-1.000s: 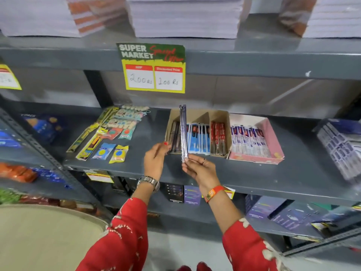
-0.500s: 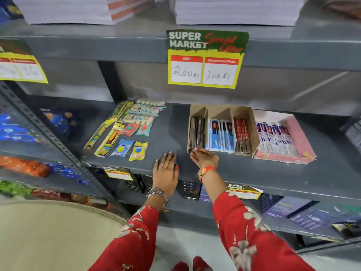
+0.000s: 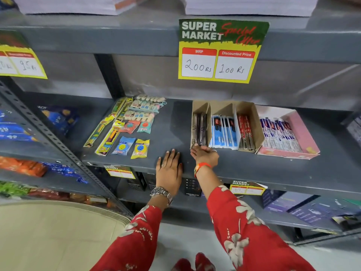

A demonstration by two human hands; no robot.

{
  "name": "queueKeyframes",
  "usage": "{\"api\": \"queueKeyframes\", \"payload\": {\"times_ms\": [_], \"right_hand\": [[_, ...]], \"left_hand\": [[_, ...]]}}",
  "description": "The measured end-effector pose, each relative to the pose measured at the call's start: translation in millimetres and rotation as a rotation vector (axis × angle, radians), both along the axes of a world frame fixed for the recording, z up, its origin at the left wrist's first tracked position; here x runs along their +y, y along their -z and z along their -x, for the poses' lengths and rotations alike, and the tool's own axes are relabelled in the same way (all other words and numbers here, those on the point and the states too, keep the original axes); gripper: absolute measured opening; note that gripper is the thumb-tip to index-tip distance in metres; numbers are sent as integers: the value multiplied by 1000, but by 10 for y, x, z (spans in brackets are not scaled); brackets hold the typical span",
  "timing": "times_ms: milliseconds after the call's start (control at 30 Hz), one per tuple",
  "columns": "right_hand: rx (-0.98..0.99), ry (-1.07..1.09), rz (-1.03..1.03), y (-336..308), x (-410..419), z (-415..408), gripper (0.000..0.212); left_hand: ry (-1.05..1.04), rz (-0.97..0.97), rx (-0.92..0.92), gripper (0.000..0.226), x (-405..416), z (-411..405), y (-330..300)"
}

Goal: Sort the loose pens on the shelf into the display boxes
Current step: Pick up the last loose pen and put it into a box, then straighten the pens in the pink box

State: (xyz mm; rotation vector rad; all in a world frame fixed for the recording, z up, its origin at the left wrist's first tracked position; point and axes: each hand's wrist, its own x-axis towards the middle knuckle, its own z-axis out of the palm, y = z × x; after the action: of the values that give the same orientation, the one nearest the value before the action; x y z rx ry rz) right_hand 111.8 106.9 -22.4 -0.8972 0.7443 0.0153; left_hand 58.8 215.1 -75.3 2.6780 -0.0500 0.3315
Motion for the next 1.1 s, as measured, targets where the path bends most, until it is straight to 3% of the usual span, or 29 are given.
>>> {"api": "queueKeyframes", "payload": {"times_ms": [267, 600, 667, 733, 867, 967, 1100], "right_hand": [[-16, 149, 128, -16, 78, 10, 20], [34, 48, 334, -51, 88, -9, 31], [-23, -27, 552, -41, 74, 77, 24], [-171, -151, 954, 6, 30, 219, 13], [-446, -340, 1810, 148, -184, 392, 38], [-423, -653, 1950, 237, -318, 359, 65], [-354, -779, 2053, 292, -371, 328, 80]], "left_hand": [[6, 0, 7, 41, -9, 13, -33], [13, -22, 30, 41, 5, 24, -62], [18, -24, 29, 42, 4, 25, -60], [12, -29, 26, 42, 6, 28, -58], [9, -70, 24, 44, -3, 36, -48], [8, -46, -3, 42, -14, 50, -60], [19, -52, -12, 43, -6, 51, -61]]}}
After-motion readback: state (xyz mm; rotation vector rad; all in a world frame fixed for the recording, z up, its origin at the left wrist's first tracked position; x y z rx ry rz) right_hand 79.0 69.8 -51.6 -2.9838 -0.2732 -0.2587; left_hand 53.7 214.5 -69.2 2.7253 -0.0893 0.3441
